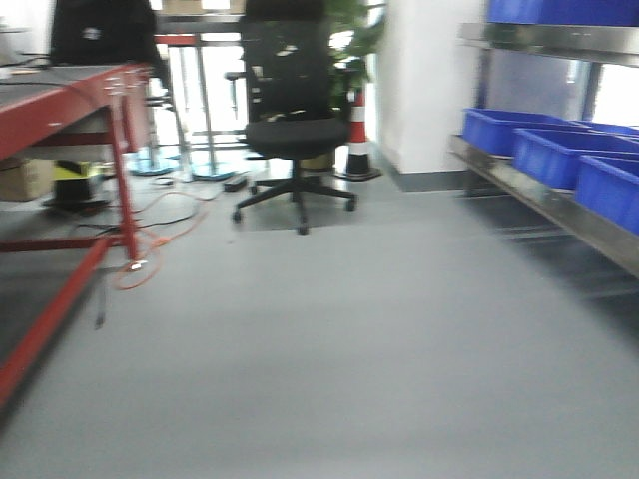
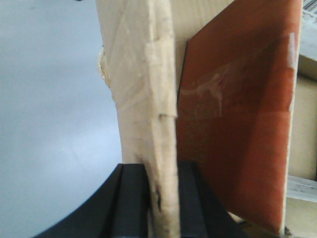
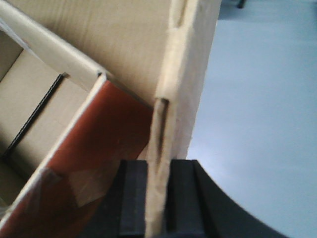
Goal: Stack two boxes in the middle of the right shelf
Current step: 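Drive holding the boxes to the steel shelf with blue bins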
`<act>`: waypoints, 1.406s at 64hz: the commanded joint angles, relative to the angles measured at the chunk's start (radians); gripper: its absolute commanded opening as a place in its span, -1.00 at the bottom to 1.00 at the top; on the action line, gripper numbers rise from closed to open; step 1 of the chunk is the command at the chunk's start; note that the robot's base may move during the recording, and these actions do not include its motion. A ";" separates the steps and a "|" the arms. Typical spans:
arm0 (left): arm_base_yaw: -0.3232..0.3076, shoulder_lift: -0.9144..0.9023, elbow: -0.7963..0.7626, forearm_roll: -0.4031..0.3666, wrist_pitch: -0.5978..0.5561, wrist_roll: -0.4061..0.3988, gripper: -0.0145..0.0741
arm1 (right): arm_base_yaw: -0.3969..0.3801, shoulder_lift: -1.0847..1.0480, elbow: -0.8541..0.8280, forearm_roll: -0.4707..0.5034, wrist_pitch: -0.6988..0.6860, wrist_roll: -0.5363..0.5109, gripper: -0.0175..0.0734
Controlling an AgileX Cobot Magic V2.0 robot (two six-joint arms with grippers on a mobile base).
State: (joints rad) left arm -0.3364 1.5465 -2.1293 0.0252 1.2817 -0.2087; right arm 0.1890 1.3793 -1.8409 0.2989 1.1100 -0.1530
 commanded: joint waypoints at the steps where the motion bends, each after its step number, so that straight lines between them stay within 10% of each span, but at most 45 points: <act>1: 0.005 -0.013 -0.015 -0.010 -0.061 0.002 -0.92 | -0.007 -0.012 -0.012 0.018 -0.037 -0.014 -0.96; 90: 0.005 -0.013 -0.015 -0.010 -0.061 0.002 -0.92 | -0.007 -0.012 -0.012 0.018 -0.037 -0.014 -0.96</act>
State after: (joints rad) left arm -0.3364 1.5465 -2.1293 0.0252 1.2817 -0.2087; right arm 0.1890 1.3793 -1.8409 0.2989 1.1100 -0.1530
